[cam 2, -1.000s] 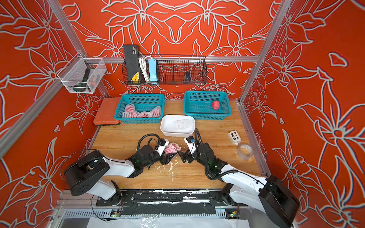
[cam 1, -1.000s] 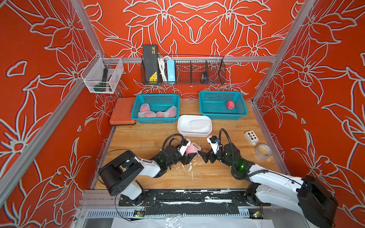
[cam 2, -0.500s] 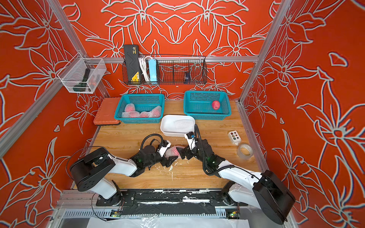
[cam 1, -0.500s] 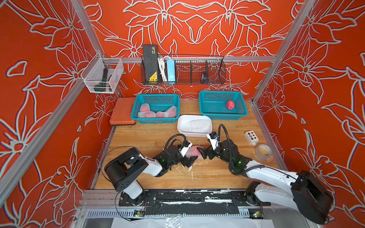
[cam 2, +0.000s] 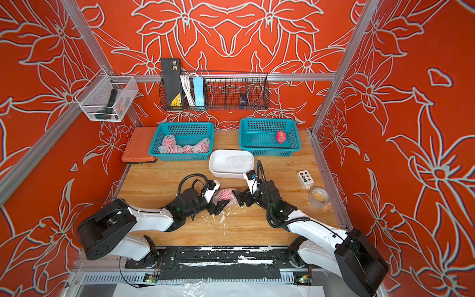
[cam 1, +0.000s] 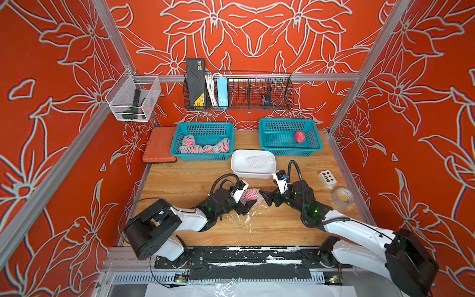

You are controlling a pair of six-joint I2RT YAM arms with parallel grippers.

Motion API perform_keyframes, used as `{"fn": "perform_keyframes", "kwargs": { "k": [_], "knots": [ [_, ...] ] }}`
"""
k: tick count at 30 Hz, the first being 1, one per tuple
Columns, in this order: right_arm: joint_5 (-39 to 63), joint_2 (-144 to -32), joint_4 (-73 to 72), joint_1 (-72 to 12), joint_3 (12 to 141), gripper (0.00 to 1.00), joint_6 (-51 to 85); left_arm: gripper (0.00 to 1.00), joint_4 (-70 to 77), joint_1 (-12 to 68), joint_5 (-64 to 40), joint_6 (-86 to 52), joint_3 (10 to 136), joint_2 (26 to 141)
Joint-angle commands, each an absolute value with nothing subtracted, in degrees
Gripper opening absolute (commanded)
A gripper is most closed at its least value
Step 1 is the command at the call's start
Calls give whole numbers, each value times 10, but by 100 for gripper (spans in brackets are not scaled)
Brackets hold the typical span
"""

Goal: Remove foam nets from apples
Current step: Place the apple at the center of the board.

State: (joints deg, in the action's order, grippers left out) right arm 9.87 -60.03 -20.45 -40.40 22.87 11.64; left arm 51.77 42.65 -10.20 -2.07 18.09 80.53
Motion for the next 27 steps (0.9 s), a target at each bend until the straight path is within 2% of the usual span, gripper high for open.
{"fn": "perform_keyframes", "kwargs": {
  "k": [1,8,11,14,21,27],
  "knots": [
    [131,-573,-135,-416,275,96,68,86,555,410,-93,-44,141,725],
    [149,-584,26,-449,389,95,-27,89,489,284,-108,-171,95,550],
    [118,-665,148,-477,485,95,-81,89,411,215,-114,-230,91,512],
    [33,-762,269,-532,586,94,-147,89,354,165,-135,-285,76,482],
    [19,-901,406,-591,720,94,-260,91,211,148,-140,-325,51,403],
    [-29,-1027,465,-615,811,92,-318,92,211,142,-151,-332,30,374]
  ]
}}
